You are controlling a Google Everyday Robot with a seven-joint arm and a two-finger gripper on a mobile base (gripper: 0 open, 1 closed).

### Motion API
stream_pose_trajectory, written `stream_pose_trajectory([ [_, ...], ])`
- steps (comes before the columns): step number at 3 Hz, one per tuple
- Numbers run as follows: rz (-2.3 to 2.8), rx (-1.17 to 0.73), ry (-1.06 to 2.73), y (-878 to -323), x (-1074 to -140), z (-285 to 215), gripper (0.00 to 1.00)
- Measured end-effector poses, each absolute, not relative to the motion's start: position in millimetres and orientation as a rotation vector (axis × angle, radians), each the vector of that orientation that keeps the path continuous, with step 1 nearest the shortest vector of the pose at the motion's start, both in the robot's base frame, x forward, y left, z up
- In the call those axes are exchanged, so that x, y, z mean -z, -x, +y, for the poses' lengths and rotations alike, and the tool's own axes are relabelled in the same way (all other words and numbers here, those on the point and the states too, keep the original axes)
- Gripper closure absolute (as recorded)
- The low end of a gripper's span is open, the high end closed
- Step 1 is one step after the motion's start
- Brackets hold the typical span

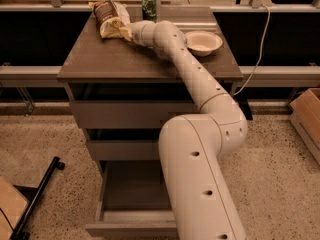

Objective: Place brown chip bag into bottom drawer

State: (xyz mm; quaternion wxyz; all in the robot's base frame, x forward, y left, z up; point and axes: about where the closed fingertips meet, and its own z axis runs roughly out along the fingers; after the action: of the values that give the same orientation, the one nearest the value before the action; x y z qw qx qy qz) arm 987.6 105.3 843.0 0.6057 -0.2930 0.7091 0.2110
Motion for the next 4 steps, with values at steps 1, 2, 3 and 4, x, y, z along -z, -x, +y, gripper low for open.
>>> stream_pose_trajectory([
  [1,1.618,-0.487,0.68,-983.9,-856.1,101.7,1.0],
  [2,1.566,-0.496,0.756,-961.3,-891.9,100.6,1.0],
  [3,1.558,-0.472,0.834,-925.4,-931.8,85.2,1.0],
  [4,1.542,-0.454,0.861,-874.0,-985.3,62.9,1.0],
])
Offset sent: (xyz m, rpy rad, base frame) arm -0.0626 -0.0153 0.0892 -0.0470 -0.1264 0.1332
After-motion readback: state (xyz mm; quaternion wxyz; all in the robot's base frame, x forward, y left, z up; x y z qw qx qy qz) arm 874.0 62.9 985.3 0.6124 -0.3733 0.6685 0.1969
